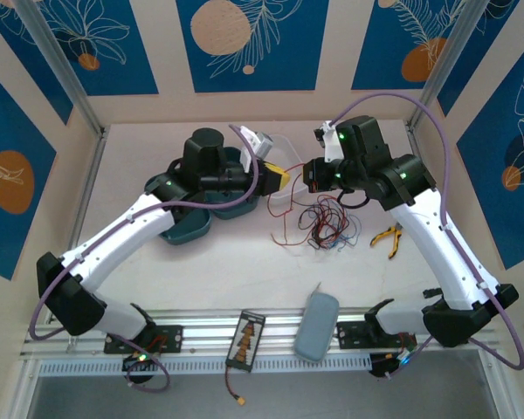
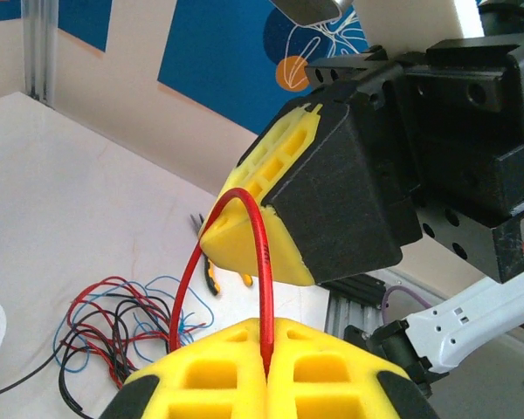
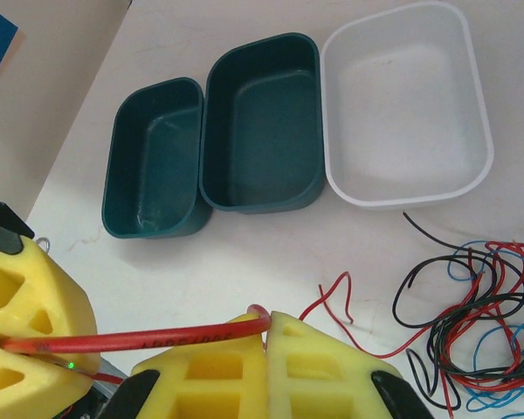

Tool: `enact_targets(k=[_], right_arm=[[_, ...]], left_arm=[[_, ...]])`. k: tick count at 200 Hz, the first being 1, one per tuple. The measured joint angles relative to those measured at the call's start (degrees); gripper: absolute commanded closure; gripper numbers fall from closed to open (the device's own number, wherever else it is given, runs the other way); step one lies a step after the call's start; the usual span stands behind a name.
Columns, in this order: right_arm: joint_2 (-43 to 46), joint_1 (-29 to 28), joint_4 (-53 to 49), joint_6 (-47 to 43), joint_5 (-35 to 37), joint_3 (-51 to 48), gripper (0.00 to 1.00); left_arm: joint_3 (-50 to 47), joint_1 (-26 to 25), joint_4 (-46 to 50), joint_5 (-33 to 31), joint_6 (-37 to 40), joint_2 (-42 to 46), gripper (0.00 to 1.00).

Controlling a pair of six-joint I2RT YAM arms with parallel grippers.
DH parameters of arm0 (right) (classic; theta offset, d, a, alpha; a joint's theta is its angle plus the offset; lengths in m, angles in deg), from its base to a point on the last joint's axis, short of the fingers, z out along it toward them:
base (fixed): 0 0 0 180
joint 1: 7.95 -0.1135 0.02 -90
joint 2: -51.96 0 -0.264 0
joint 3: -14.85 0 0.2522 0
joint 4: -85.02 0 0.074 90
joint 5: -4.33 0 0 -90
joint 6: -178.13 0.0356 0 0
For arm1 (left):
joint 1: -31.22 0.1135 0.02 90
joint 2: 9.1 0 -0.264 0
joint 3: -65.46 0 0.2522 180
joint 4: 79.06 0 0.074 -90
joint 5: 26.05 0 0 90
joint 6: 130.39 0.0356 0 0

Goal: Untangle the cables

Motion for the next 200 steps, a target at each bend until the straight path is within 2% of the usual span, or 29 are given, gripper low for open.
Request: enact_targets(k=[7, 22, 42, 91, 125, 162, 200], right_arm=[[0.04, 0.00, 0.00, -0.07, 0.02, 0.00, 0.97], [0.28, 0.00, 0.04, 0.00, 0.42, -0.13, 0.71], [1.84, 0.02, 0.35, 0.46, 2.21, -1.99, 0.45], [14.12, 2.84, 1.55, 4.04, 6.49, -13.88, 0.32], [23.04, 7.26, 1.60, 7.19, 8.02, -19.39, 0.30], [24.50, 11.21, 0.98, 9.75, 9.70, -21.92, 0.28], [24.41, 12.07, 1.38, 11.52, 10.45, -26.32, 0.17]], left_arm=[[0.20, 0.00, -0.02, -0.31, 0.20, 0.00, 1.00], [0.68, 0.00, -0.07, -1.07, 0.35, -0.11, 1.00], [1.90, 0.02, -0.13, -2.23, 0.31, -0.48, 1.00], [10.60, 0.26, -1.27, -4.83, -1.53, -3.10, 1.00], [18.25, 1.38, -1.97, -6.49, -2.54, -5.53, 1.00], [24.98, 3.91, -4.55, -7.21, -3.80, -10.25, 1.00], [28.92, 6.62, -6.99, -9.81, -3.74, -16.09, 1.00]])
